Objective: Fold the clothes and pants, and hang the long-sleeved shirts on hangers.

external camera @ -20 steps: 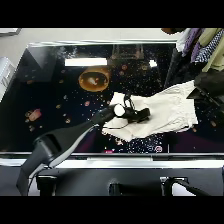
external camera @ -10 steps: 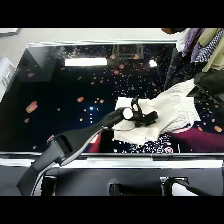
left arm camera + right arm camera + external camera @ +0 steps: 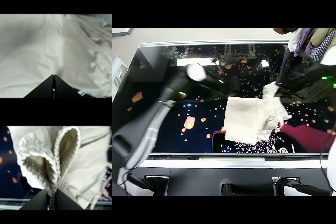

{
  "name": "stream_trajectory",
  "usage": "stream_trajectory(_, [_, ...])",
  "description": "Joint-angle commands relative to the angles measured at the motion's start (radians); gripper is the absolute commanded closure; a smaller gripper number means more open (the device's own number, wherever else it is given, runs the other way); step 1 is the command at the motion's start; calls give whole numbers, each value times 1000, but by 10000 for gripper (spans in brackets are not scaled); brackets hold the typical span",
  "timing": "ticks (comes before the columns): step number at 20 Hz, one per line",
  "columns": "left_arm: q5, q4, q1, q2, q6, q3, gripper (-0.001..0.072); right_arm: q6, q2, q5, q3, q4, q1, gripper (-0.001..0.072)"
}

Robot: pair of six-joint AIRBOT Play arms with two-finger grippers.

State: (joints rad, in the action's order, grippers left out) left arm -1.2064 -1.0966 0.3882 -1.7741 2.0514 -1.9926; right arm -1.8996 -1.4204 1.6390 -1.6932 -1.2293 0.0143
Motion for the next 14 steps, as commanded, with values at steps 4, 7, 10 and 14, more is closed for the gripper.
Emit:
stream_trajectory(4, [-212,-166,-222,292,-40,0,697,-153,-127,-83,-1,-39,282,686])
stream_trajectory(7, [-219,-165,-272,326,-40,0,696,-185,-205,-130,-1,-40,352,685])
stream_trajectory(10, [-219,-161,-268,327,-39,0,696,-196,-281,-192,-1,-34,380,377])
stream_trajectory(14, [-218,-161,-262,326,-40,0,696,-121,-233,-205,-6,69,357,106])
